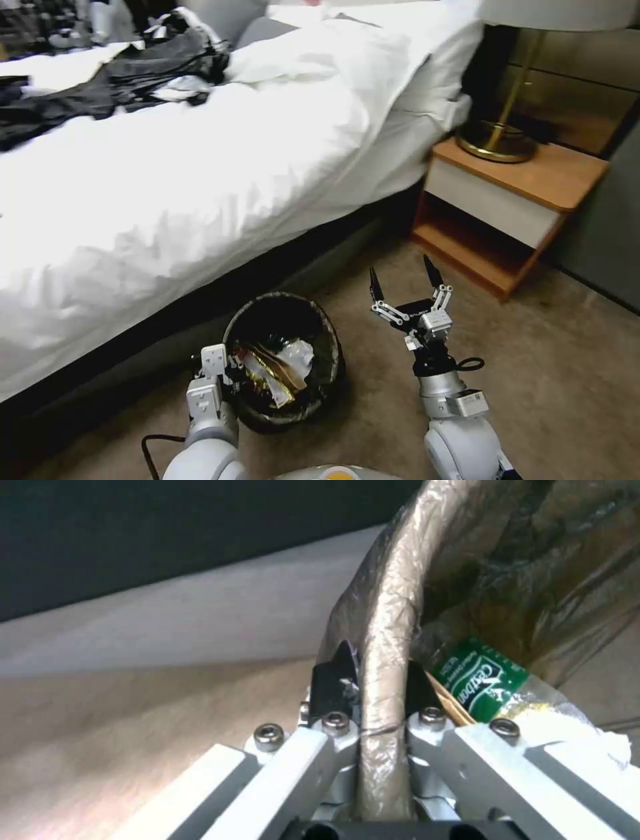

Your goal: Pick up the trash bin, then pick up the garbage from the floor and place it into the trash bin.

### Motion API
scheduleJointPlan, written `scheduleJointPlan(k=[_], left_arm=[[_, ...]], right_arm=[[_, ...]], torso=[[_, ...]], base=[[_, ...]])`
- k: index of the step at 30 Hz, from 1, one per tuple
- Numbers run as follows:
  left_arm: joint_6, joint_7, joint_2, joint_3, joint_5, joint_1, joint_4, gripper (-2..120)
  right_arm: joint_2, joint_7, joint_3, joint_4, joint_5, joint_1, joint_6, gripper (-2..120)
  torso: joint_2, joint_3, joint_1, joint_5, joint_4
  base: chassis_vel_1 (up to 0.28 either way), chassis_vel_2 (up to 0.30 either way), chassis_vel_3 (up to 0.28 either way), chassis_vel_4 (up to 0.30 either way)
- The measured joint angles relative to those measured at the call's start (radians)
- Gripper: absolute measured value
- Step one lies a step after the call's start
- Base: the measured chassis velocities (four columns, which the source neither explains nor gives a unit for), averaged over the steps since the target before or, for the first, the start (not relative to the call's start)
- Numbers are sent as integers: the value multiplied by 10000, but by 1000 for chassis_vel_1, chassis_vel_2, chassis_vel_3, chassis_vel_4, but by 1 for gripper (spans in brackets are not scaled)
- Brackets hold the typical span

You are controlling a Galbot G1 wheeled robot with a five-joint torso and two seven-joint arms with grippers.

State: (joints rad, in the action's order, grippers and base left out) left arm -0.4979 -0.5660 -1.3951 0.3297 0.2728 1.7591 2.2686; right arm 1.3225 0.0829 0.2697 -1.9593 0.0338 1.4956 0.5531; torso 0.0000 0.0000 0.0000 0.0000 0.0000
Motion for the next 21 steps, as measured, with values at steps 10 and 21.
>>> scheduleJointPlan(k=[10,21], left_arm=[[-245,-48,120,17,109,389,290,0],[-285,-76,107,6,87,391,328,0]], right_arm=[[-21,-50,-2,-95,-9,-65,-116,100],[-28,-164,-120,-301,-126,194,-153,100]], torso=[[0,0,1,0,-1],[0,1,0,1,-1]], base=[[123,120,124,126],[124,129,133,126]])
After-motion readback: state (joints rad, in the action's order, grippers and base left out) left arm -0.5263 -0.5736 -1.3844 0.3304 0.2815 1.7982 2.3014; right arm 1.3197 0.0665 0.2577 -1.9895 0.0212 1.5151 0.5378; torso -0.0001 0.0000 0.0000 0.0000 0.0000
